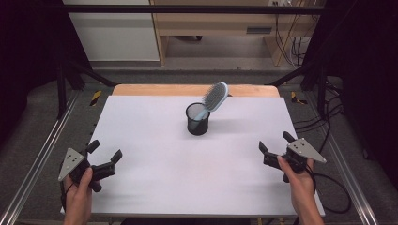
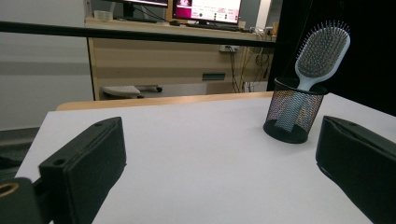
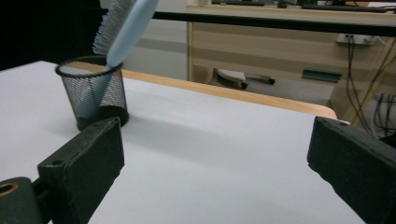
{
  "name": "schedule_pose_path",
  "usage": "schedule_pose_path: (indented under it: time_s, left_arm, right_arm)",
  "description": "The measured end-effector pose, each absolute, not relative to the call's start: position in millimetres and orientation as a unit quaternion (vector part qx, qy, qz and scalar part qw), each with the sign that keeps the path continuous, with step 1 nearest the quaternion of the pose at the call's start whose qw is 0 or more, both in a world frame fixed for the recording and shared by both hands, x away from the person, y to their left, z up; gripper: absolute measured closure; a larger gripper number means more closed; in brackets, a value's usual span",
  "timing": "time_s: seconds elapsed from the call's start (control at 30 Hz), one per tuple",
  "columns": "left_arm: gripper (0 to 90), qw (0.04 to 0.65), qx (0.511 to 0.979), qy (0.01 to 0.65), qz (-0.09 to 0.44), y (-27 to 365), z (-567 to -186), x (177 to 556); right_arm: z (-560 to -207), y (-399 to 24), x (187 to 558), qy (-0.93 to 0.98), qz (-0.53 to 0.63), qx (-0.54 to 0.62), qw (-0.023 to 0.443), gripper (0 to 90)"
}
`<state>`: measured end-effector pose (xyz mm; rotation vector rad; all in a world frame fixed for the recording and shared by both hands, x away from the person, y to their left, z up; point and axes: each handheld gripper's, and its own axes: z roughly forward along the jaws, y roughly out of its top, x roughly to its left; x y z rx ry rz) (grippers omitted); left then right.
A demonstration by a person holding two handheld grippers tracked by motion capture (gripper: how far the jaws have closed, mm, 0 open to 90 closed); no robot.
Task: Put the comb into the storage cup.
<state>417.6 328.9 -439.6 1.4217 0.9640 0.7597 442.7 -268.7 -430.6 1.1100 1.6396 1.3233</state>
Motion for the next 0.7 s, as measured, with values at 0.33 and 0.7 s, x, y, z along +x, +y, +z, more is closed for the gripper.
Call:
schedule_pose_path:
  time_s: [0.33, 0.7]
  left_arm:
    - [1.7, 0.604, 0.607, 0.408, 0.316, 328.5, -438.5, 417.0]
    - [1.7, 0.613, 0.605, 0.403, 0.31, 326.9, -437.6, 416.3]
  right_arm:
    - [-446.1, -260.2, 438.3, 0.645, 0.526, 0.425, 0.356, 4.3]
    - [-452.3, -252.1, 434.4, 0.656, 0.548, 0.399, 0.332, 2.7]
